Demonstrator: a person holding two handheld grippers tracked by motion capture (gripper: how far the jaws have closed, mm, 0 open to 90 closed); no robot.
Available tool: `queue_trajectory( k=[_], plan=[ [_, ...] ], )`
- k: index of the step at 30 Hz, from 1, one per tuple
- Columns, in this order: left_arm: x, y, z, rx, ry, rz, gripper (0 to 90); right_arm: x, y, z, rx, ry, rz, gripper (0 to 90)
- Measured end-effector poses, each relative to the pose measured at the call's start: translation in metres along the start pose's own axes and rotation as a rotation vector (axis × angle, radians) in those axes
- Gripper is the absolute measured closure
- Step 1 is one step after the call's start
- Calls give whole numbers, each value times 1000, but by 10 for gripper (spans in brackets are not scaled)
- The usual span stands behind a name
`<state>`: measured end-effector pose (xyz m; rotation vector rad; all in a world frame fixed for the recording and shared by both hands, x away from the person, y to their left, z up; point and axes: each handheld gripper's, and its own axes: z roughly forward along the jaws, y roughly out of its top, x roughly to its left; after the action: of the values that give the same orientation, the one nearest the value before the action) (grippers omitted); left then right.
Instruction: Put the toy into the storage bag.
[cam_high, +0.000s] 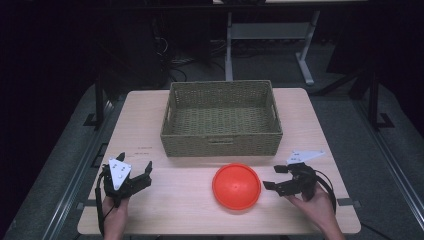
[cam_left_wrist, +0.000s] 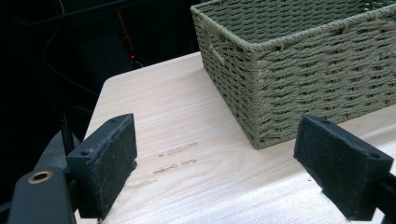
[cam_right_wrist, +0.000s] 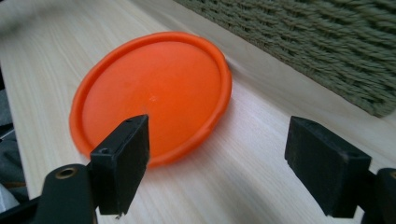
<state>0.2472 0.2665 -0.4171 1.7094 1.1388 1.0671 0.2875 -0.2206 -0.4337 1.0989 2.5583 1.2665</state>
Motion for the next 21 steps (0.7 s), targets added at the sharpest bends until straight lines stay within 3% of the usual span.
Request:
queue_trajectory(
  k=[4,11,21],
  plan=[
    [0,0,0,1,0,9,127,0,10,12,48,-3,22,255],
    [0,0,0,-1,0,8,127,3,24,31,125,2,10,308],
    [0,0,0,1,-1,10,127,4,31,46,185,-10,26,393]
  ],
)
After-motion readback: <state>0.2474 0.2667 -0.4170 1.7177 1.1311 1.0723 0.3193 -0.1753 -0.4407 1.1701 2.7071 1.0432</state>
